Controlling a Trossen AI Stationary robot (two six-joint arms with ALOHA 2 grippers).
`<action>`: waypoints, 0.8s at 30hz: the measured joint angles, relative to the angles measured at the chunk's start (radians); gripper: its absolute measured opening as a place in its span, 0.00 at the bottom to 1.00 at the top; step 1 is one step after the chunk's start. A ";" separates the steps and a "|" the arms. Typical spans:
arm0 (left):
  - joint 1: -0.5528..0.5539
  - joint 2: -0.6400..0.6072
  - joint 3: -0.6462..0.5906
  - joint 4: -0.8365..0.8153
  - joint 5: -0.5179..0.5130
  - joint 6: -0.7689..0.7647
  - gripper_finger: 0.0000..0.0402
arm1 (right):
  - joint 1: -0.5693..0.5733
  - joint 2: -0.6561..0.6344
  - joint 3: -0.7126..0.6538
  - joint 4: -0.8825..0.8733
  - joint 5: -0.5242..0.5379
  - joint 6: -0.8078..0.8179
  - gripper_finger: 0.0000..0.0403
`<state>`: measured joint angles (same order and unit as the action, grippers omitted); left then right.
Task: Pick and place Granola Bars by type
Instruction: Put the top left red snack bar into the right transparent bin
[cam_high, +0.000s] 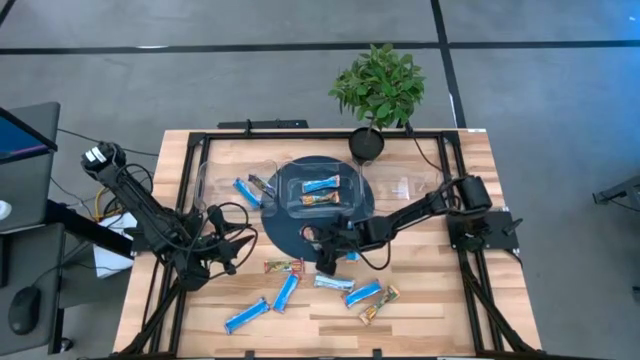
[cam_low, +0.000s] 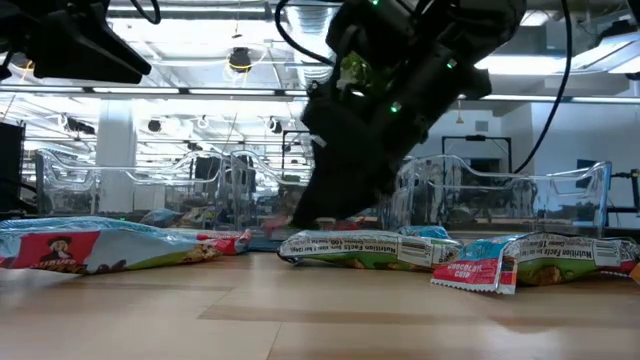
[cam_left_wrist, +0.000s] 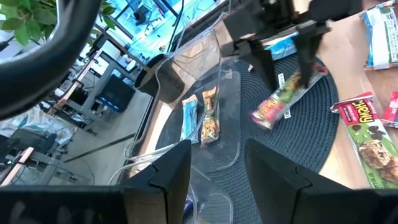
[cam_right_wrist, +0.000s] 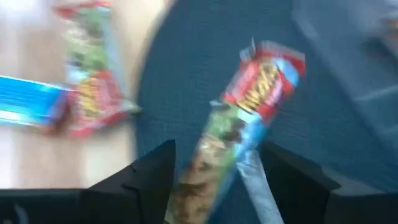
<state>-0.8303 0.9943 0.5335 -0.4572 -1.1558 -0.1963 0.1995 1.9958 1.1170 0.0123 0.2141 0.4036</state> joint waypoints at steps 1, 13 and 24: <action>0.000 0.000 0.000 0.000 0.000 0.000 0.36 | 0.000 0.006 0.002 0.007 -0.016 0.001 0.59; 0.000 0.000 0.000 -0.005 0.000 -0.008 0.36 | 0.009 0.003 0.002 -0.115 0.002 -0.017 0.54; 0.000 0.000 0.000 -0.008 0.007 -0.010 0.36 | 0.087 0.003 0.013 -0.140 0.076 -0.208 0.25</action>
<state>-0.8303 0.9943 0.5335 -0.4649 -1.1484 -0.2062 0.2862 1.9991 1.1300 -0.1277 0.2896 0.1955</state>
